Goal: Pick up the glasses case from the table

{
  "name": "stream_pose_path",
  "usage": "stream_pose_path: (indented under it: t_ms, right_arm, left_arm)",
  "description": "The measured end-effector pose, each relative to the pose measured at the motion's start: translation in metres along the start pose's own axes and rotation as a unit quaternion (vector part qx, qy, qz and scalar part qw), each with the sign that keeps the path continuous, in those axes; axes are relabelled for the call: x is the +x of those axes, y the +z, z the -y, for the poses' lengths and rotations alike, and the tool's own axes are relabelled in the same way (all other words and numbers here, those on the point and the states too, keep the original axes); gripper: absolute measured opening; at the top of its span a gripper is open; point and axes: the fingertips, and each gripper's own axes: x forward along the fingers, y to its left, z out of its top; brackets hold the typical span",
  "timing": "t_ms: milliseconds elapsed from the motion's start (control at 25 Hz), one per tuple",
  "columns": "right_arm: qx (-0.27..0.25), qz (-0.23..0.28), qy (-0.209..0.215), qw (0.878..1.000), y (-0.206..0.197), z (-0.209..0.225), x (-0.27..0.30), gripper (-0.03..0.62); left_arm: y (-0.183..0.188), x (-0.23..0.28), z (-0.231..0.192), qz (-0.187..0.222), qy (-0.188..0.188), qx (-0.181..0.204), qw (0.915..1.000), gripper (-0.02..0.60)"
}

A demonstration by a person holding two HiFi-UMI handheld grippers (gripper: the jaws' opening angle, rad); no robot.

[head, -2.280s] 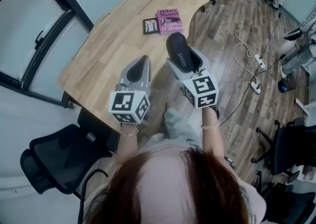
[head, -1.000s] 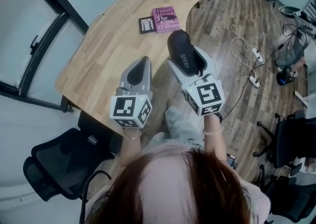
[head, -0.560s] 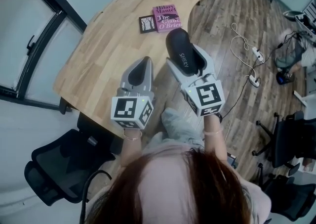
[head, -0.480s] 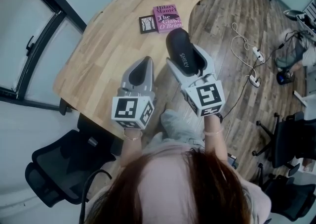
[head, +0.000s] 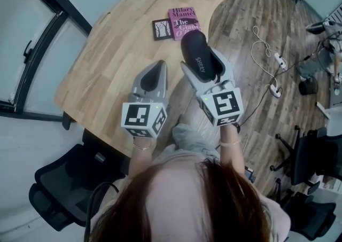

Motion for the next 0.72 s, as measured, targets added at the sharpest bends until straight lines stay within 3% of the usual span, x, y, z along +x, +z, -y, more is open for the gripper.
stream_pose_path:
  t_ms: [720]
  right_arm:
    - [-0.001,-0.003,-0.022,1.0,-0.002,0.024,0.035,0.344]
  left_arm:
    - [-0.005,0.04,-0.029,-0.011,-0.015,-0.005,0.9998,0.009]
